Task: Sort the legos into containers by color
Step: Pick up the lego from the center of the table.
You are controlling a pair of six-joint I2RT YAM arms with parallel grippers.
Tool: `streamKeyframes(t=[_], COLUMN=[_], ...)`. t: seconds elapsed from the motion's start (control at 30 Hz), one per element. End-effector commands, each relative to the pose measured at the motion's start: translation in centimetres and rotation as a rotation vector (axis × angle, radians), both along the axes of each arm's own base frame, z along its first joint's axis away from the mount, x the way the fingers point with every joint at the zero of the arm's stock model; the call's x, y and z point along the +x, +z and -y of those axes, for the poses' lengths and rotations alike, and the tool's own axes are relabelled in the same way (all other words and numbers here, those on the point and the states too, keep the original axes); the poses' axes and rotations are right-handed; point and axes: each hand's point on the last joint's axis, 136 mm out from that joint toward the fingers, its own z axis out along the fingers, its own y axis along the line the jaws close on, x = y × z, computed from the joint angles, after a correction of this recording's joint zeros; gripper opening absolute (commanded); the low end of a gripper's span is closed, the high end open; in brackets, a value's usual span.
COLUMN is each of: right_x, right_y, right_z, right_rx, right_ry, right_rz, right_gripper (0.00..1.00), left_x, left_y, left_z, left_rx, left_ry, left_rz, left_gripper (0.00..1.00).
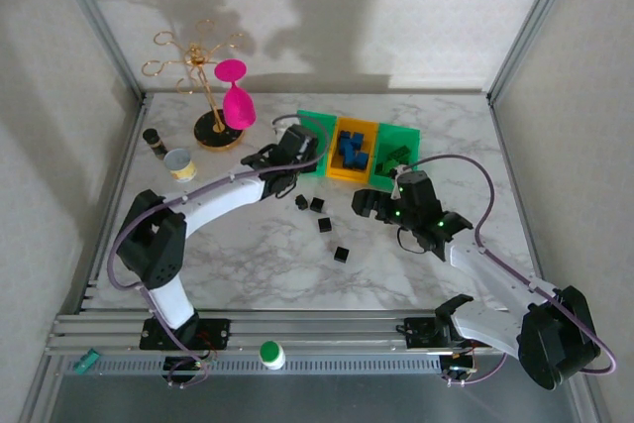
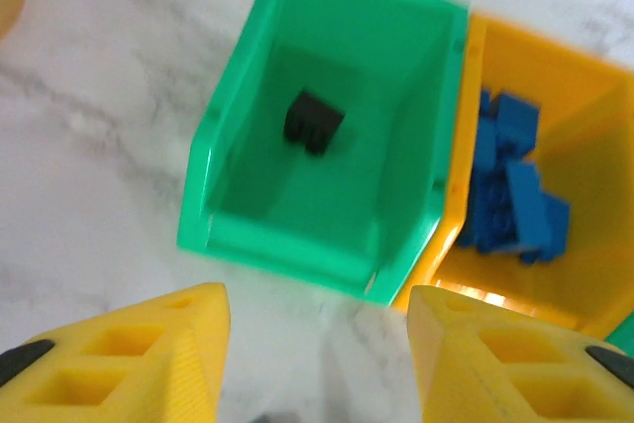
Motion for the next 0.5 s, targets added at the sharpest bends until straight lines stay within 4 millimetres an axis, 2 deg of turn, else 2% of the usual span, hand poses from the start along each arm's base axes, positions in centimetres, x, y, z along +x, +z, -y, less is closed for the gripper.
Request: streamKeyframes(t=[0.0, 0.17, 0.47], right_x=[-0.4, -0.8, -0.6], right_y=[0.0, -0.9, -1.3], right_z=[-1.0, -1.6, -1.1], right_rx=[0.036, 0.058, 0.034], right_ry=[0.05, 0.063, 0.033], right_rz=[0.03, 0.02, 0.018], right_gripper=[0.99, 0.99, 0.99], left_x=[-2.5, -4.3, -4.3], left_y=[-1.3, -3.5, -7.4], left_z=[-1.0, -1.0, -1.0], left_rx=[0.024, 0.031, 0.07], left_ry=[0.056, 0.084, 0.13], left_rz=[-0.053, -0.1, -0.177], left_gripper=[0.53, 0.58, 0.63])
